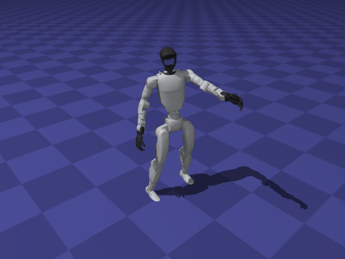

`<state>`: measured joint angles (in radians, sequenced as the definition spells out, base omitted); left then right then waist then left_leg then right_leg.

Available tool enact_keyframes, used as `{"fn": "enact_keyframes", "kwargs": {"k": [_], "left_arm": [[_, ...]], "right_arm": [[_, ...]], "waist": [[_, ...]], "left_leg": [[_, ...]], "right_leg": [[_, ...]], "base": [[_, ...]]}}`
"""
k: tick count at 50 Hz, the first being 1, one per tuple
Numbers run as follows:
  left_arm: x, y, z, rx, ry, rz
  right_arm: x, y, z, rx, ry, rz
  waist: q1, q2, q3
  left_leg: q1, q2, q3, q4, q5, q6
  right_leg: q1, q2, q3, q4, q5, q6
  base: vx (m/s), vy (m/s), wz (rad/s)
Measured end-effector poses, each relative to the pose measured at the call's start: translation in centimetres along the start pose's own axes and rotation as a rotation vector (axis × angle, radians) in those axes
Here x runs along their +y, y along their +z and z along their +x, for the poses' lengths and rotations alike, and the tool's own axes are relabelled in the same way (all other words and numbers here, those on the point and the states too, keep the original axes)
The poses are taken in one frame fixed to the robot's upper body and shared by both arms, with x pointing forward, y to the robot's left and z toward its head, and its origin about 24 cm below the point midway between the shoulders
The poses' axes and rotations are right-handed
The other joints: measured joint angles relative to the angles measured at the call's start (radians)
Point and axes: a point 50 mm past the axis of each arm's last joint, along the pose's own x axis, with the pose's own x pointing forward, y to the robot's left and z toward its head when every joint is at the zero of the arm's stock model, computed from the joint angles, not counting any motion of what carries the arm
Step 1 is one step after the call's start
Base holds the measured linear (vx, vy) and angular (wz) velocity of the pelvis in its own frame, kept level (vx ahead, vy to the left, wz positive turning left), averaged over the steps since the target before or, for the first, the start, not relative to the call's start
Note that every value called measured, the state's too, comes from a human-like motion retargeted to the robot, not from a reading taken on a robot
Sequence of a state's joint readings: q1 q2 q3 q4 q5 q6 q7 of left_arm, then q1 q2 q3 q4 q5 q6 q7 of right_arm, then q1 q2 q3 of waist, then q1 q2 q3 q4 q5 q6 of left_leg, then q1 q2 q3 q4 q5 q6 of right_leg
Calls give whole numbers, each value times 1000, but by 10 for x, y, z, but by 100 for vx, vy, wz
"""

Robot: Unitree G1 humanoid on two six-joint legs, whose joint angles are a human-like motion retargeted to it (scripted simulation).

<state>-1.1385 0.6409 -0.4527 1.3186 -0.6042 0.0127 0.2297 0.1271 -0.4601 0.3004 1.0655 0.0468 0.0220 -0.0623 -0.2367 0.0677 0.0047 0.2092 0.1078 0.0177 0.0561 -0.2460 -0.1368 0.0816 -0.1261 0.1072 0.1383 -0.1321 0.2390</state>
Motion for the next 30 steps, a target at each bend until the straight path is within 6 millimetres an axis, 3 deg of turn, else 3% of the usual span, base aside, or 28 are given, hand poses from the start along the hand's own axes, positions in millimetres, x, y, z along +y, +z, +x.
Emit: {"fn": "enact_keyframes", "kwargs": {"k": [7,15,30], "left_arm": [[-8,-15,-2,67,11,25],[-17,-33,-6,110,53,81],[-42,-13,-10,10,-45,68]], "right_arm": [[2,-9,-2,23,6,15],[-2,3,-1,-27,-49,-14],[-2,26,2,-90,-49,-61]], "waist": [[-2,0,1],[-1,-2,4],[32,-17,-2]], "left_leg": [[2,-2,-2,0,-1,2],[10,-3,1,-3,-1,3],[0,-14,-25,-1,5,5]], "right_leg": [[1,-2,0,2,-3,1],[5,-2,3,6,-4,0],[15,-16,-21,-3,-1,3]], "base": [[0,0,0],[0,0,0],[0,0,1]]}}
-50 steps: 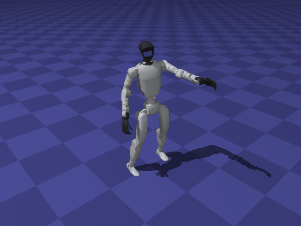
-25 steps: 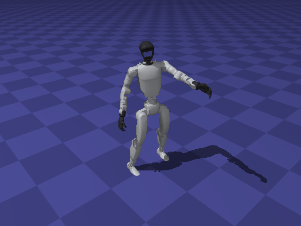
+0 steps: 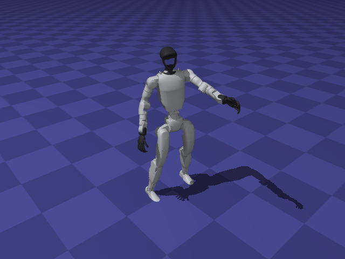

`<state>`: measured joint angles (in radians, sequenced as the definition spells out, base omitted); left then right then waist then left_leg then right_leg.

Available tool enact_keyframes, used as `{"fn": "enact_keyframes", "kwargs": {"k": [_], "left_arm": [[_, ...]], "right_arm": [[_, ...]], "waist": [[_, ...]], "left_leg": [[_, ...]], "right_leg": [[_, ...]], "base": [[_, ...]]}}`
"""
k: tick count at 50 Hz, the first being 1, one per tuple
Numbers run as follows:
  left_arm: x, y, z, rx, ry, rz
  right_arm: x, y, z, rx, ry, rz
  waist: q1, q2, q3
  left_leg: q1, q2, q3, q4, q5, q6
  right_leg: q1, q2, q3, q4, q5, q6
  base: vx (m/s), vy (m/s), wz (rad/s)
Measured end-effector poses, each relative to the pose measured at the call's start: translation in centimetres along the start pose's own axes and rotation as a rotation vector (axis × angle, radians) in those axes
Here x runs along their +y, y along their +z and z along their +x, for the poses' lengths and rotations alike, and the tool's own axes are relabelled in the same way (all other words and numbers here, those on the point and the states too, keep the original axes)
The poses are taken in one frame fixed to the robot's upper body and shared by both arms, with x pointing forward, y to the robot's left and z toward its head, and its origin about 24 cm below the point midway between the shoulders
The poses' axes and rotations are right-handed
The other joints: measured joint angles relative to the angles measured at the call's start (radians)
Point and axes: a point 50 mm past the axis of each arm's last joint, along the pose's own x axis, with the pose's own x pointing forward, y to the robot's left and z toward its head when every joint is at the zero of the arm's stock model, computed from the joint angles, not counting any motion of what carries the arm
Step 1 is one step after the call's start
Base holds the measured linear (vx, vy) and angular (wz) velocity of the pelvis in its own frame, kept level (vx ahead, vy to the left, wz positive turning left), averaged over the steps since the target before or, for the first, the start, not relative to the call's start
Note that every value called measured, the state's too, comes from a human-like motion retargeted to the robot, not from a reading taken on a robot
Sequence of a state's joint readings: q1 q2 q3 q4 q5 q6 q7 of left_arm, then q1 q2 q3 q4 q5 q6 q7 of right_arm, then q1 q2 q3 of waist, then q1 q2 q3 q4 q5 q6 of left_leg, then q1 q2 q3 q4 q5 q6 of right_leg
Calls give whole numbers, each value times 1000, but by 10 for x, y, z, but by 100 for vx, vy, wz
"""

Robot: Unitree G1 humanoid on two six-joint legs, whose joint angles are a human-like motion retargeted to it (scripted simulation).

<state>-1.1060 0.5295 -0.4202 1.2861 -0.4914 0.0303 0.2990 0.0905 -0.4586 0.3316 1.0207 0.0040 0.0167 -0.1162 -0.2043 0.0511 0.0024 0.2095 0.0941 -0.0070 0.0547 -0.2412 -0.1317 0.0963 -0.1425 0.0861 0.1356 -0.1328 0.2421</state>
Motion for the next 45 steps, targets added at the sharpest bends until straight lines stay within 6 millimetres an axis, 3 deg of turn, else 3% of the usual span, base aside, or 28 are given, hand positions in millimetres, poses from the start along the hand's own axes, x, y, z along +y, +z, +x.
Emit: {"fn": "enact_keyframes", "kwargs": {"k": [5,10,17,23,28,35,45], "left_arm": [[-17,10,-15,-146,-92,-62],[-27,18,-56,-346,-238,-104],[-17,17,-122,-536,-425,-153],[-5,8,-157,-590,-498,-190],[-4,3,-173,-612,-523,-187],[-10,2,-179,-635,-535,-177],[-16,5,-178,-643,-532,-186]], "right_arm": [[-1,1,0,11,-41,16],[-1,-3,-2,30,-87,53],[9,-15,-7,67,-74,63],[20,-20,-10,69,-32,41],[23,-18,-12,45,-23,34],[16,-11,-10,12,-35,19],[-7,20,-3,-83,-109,30]], "waist": [[26,-5,2],[76,-11,12],[185,-23,40],[268,-38,64],[311,-53,72],[339,-71,68],[339,-76,63]], "left_leg": [[-5,-6,-13,-2,4,3],[-6,-11,-21,-6,7,1],[4,-14,-27,-12,7,-2],[7,-20,-49,-13,8,-3],[-2,-31,-81,-9,11,0],[-23,-45,-123,-6,17,7],[-33,-50,-135,-9,21,9]], "right_leg": [[5,-9,-14,-5,1,1],[6,-14,-21,-5,2,3],[13,-18,-25,2,-2,5],[27,-26,-44,6,-6,7],[39,-39,-76,4,-8,12],[48,-55,-116,-4,-8,16],[46,-61,-127,-7,-5,18]], "base": [[0,0,0],[0,0,0],[0,0,0],[0,0,11],[0,1,32],[-1,1,29],[0,0,2]]}}
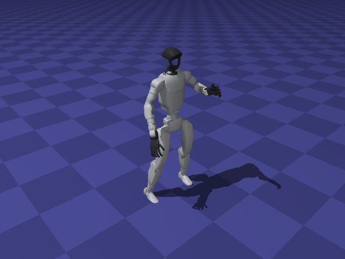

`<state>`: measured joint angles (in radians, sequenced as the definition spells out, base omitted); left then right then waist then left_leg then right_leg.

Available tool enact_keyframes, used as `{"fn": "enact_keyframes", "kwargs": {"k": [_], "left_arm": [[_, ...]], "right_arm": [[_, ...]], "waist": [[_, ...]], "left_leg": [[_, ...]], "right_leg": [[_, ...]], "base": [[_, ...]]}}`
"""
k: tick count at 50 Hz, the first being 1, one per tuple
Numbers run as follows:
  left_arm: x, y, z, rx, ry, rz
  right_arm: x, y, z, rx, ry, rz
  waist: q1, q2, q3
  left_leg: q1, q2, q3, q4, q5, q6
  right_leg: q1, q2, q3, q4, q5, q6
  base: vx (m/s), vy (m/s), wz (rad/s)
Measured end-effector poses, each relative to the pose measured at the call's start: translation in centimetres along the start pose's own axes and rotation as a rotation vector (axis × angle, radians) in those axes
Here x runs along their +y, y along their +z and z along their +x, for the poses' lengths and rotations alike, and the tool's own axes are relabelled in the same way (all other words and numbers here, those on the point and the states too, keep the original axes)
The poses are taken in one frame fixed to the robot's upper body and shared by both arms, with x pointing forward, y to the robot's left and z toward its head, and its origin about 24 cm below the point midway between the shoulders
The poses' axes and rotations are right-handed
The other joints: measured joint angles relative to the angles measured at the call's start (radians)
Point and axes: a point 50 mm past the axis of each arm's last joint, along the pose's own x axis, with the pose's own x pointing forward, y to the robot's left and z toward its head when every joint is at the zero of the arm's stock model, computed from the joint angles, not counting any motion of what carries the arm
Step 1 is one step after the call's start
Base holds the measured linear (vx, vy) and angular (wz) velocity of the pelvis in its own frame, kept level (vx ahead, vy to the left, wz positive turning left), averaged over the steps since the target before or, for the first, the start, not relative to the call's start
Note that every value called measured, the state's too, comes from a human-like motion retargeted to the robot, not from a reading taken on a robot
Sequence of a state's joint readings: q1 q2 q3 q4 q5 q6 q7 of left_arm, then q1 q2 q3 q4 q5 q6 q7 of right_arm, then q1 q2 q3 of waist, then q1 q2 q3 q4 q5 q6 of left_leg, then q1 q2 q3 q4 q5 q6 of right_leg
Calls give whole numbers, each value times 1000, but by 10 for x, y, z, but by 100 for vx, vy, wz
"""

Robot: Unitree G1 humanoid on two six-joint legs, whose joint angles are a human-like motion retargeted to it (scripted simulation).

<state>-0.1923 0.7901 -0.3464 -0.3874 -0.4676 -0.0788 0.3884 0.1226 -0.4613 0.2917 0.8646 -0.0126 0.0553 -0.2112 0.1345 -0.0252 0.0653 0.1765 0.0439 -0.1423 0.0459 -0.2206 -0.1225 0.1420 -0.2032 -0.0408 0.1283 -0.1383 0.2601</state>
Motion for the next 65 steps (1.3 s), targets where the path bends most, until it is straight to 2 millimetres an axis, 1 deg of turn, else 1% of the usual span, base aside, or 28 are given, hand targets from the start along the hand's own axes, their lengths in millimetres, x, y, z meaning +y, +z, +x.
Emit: {"fn": "enact_keyframes", "kwargs": {"k": [4,7,10,13,17,23,30,33,36,40,44,47,49,51,53,55,59,62,65], "left_arm": [[0,-1,2,0,9,2],[1,-2,3,0,19,0],[3,-2,5,-3,33,0],[6,-1,5,-7,50,4],[12,-1,3,-7,76,14],[23,-6,2,23,90,24],[33,-9,5,53,59,46],[36,-9,12,55,46,61],[39,-11,24,64,35,74],[44,-16,50,97,35,79],[51,-26,77,154,72,31],[56,-31,93,190,116,-37],[60,-31,99,196,142,-74],[64,-28,102,184,155,-85],[67,-20,102,151,151,-54],[68,-9,99,99,128,22],[61,17,88,-38,32,291],[48,31,74,-135,-64,506],[32,32,56,-185,-164,648]], "right_arm": [[-3,13,2,-46,-14,16],[-2,19,2,-68,-11,25],[1,20,1,-75,1,31],[6,17,0,-64,15,35],[10,6,-2,-23,29,40],[16,-20,-5,88,56,32],[14,-48,-11,202,73,67],[11,-56,-14,225,68,102],[11,-62,-16,243,75,126],[14,-67,-18,267,111,120],[17,-64,-16,276,158,92],[18,-57,-12,260,180,83],[17,-49,-9,235,184,87],[14,-39,-5,197,179,93],[10,-28,-3,143,165,93],[4,-16,-1,72,144,80],[-14,19,-2,-123,83,-7],[-30,55,-5,-293,26,-95],[-46,99,-11,-462,-44,-163]], "waist": [[-9,2,0],[-18,4,-1],[-29,8,-2],[-41,12,-3],[-57,21,-6],[-82,39,-10],[-119,59,-16],[-137,66,-19],[-154,72,-23],[-174,77,-28],[-193,80,-32],[-207,83,-32],[-216,86,-31],[-224,89,-29],[-229,93,-27],[-231,95,-25],[-222,96,-26],[-203,90,-28],[-173,79,-30]], "left_leg": [[5,2,7,-1,-2,-1],[10,5,15,-1,-5,-3],[16,8,24,-1,-8,-4],[23,12,36,-1,-12,-7],[34,17,57,-2,-17,-10],[52,26,92,-4,-25,-16],[68,33,124,-5,-32,-21],[73,35,131,-4,-34,-22],[76,36,134,-2,-36,-21],[78,36,134,2,-37,-18],[79,36,136,6,-36,-15],[78,37,142,8,-36,-15],[78,38,148,8,-35,-15],[77,39,156,7,-34,-17],[75,40,165,6,-32,-20],[72,42,173,4,-31,-23],[64,43,183,2,-28,-28],[55,43,183,1,-27,-30],[47,41,177,2,-26,-31]], "right_leg": [[0,3,7,1,0,1],[0,5,15,2,0,1],[0,9,24,3,-1,1],[-1,13,36,4,-2,1],[-4,20,56,7,-4,0],[-11,31,89,13,-6,-3],[-16,42,119,19,-8,-4],[-15,44,125,19,-9,-4],[-12,45,127,18,-9,-3],[-7,45,126,17,-10,-4],[-5,45,127,16,-10,-6],[-7,46,133,15,-8,-9],[-12,48,140,15,-7,-11],[-18,51,148,14,-4,-13],[-25,54,156,13,-1,-13],[-32,56,165,12,3,-13],[-47,59,177,8,11,-9],[-55,59,180,6,16,-5],[-59,57,176,4,19,-3]], "base": [[0,0,0],[0,0,0],[1,0,-6],[2,0,-20],[2,0,-25],[2,0,-29],[1,0,-20],[0,0,0],[0,0,0],[0,0,0],[0,0,0],[0,0,0],[0,0,0],[-3,-1,-20],[-3,-1,-21],[-3,-1,-20],[0,0,0],[0,0,0],[0,0,0]]}}
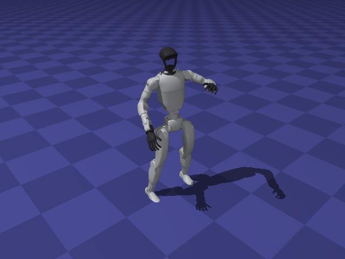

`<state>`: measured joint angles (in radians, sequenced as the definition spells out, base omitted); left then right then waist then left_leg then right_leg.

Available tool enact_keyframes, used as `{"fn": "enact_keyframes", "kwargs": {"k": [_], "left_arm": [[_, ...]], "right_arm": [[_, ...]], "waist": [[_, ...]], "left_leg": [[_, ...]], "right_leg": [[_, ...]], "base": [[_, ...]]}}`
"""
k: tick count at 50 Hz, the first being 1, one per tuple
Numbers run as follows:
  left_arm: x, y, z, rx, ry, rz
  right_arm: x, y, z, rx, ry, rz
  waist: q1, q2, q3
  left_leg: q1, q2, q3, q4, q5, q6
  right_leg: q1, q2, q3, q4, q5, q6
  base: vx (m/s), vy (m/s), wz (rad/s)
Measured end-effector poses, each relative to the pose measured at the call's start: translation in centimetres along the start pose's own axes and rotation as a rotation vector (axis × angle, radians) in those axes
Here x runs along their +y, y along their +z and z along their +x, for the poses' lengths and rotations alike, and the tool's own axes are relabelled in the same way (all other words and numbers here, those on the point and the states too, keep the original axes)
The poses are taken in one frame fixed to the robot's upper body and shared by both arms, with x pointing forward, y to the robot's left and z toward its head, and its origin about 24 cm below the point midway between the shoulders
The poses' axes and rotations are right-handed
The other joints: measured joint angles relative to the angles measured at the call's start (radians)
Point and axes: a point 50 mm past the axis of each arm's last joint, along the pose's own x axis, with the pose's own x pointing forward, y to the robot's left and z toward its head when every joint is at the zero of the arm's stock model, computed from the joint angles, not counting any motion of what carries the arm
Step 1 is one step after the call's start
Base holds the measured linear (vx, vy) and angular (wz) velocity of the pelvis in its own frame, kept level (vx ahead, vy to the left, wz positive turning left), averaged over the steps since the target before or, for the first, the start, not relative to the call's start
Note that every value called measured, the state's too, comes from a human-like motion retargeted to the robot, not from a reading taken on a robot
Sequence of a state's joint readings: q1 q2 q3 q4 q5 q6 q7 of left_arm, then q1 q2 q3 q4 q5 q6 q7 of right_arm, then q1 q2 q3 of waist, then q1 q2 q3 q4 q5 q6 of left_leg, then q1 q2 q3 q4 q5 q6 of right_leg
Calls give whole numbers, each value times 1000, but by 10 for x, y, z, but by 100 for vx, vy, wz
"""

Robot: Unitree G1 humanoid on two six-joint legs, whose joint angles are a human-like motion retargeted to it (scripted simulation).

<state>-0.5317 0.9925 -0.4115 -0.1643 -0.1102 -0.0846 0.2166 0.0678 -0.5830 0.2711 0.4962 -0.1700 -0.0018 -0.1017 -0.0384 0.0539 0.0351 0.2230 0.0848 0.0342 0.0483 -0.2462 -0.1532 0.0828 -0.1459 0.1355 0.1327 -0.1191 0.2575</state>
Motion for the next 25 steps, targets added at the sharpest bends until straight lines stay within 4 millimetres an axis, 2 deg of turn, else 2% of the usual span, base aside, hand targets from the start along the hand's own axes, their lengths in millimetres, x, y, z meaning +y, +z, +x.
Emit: {"fn": "enact_keyframes", "kwargs": {"k": [3,6,9,12,15,18,22,25], "left_arm": [[-24,-1,-23,14,-97,19],[-54,-18,-55,134,-189,-50],[-84,-44,-98,346,-265,-157],[-111,-70,-151,610,-304,-267],[-133,-88,-209,893,-289,-376],[-151,-97,-267,1174,-235,-472],[-172,-96,-344,1536,-192,-527],[-185,-88,-396,1791,-217,-499]], "right_arm": [[-23,42,14,-142,-93,-27],[-46,84,26,-262,-201,-2],[-70,127,34,-368,-303,57],[-98,170,37,-472,-396,131],[-131,214,30,-587,-487,207],[-165,258,14,-714,-572,285],[-211,309,-13,-845,-658,368],[-246,338,-28,-860,-707,404]], "waist": [[41,-15,3],[88,-31,10],[141,-47,20],[193,-63,29],[239,-76,35],[275,-88,35],[307,-103,23],[321,-115,12]], "left_leg": [[-7,-2,-12,2,1,1],[-12,-4,-25,4,1,1],[-15,-5,-38,5,3,0],[-19,-5,-51,4,5,-1],[-26,-6,-65,4,8,-3],[-36,-7,-82,4,12,-6],[-57,-10,-110,6,18,-8],[-76,-15,-135,10,23,-10]], "right_leg": [[0,-3,-8,0,1,1],[3,-6,-19,1,2,-1],[6,-8,-31,3,2,-4],[9,-10,-43,4,3,-7],[10,-12,-56,4,4,-10],[11,-15,-74,3,6,-13],[11,-22,-103,-2,8,-16],[10,-28,-128,-4,9,-17]], "base": [[-2,0,12],[-3,0,21],[-3,-1,21],[-3,-1,22],[-2,-1,24],[-2,-1,30],[-1,0,37],[-1,0,42]]}}
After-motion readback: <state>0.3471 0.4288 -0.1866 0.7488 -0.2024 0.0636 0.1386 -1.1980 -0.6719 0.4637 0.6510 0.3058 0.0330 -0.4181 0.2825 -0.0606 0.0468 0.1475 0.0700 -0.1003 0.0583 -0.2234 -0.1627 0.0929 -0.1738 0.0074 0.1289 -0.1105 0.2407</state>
